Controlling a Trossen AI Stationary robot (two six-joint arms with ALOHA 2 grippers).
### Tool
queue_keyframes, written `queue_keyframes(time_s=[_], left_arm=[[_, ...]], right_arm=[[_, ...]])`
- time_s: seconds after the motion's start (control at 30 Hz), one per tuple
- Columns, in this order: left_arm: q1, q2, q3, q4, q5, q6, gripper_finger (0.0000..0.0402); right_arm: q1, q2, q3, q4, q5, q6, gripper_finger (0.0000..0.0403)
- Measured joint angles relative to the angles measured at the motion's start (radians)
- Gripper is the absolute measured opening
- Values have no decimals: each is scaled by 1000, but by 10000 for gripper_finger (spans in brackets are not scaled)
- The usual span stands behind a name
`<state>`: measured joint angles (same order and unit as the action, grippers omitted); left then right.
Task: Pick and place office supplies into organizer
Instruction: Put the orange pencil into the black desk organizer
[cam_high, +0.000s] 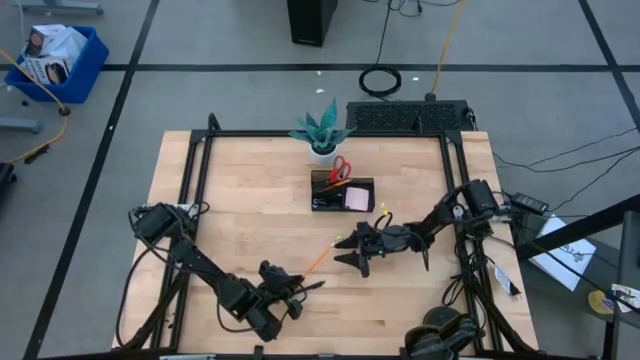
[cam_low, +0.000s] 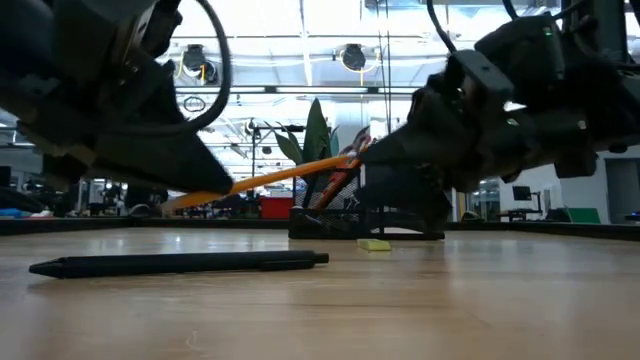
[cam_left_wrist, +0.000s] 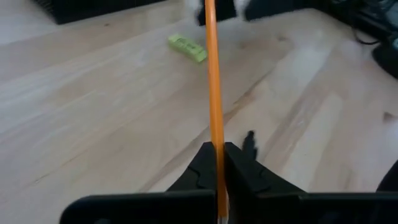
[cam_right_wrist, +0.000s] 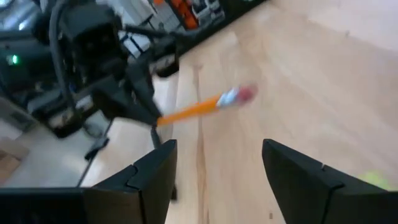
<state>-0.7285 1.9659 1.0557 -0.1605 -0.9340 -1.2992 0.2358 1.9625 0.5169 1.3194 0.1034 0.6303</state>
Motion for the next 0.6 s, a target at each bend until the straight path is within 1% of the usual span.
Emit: queue_keyframes(time_s=[0.13,0.23,0.3,0.43,0.6], left_arm=[[4,0,0,77,-4,65,9],[10,0,0,99,-3,91,17],[13,0,0,114,-1,107,14],[15,0,1,120,1,116,5],[15,0,1,134,3,120,18]], right_arm=[[-17,0,16,19,-2,-6,237],[-21,0,30,16,-26,-14,235],[-20,0,41,17,-30,-26,230],[-20,0,59,16,-30,-45,219],[-19,0,60,20,-41,-59,185]])
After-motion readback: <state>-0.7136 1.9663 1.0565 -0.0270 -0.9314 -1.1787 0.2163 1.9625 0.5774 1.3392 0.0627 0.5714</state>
